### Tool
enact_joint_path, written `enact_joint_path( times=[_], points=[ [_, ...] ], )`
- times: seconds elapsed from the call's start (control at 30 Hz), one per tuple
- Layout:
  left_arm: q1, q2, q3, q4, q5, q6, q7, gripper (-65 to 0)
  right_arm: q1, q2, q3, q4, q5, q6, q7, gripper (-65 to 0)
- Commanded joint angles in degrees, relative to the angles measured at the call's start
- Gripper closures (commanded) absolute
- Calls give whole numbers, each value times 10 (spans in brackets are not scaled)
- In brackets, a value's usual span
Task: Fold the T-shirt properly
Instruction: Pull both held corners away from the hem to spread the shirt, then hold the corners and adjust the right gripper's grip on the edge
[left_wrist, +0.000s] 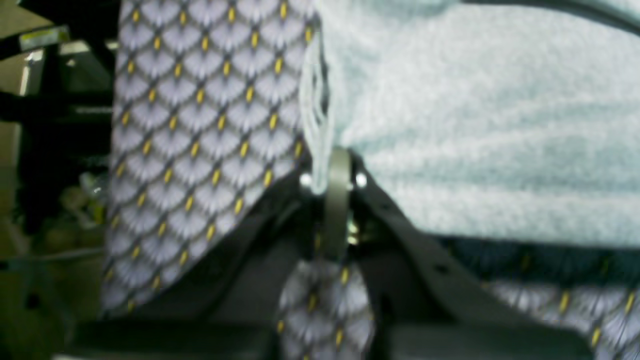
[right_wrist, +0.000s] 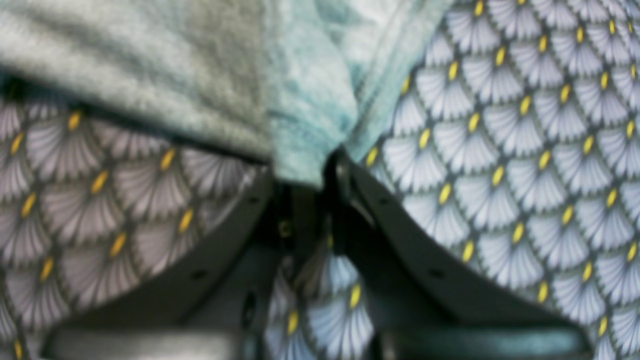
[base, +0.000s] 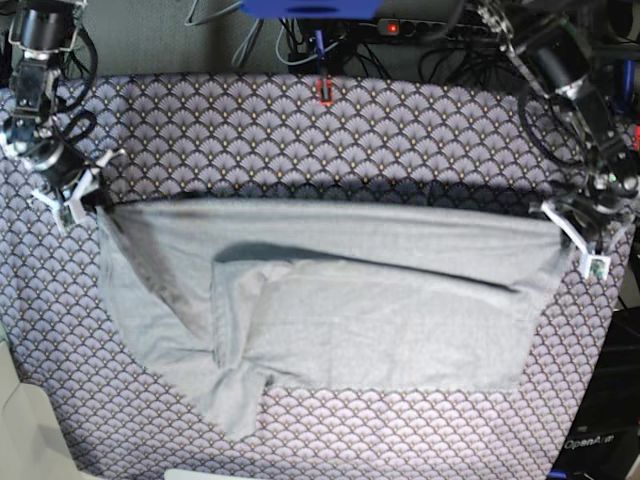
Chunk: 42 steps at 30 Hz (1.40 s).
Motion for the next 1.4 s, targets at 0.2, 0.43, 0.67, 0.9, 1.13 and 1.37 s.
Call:
enact_joint_path(
  times=[0.2, 0.43, 0.67, 0.9, 1.13, 1.37],
  points=[
    [37, 4, -40, 32, 13, 11, -16, 0, -47, 18, 43, 2, -29, -18, -38, 0],
    [39, 6, -84, 32, 18, -29, -13, 0, -65, -17, 122, 0, -30, -18, -38, 0],
    [55, 31, -82, 34, 18, -29, -16, 0, -75, -57, 161, 2, -30, -18, -38, 0],
    [55, 36, -82, 32, 19, -29, -16, 0, -75, -86, 168, 2, -30, -18, -39, 0],
    [55, 36, -81, 26, 19, -29, -16, 0, -82, -103, 163, 32, -28, -18, -38, -107],
    [55, 34, -55, -1, 19, -29, -16, 0, -115, -191, 213, 178, -30, -18, 18, -136]
  ],
)
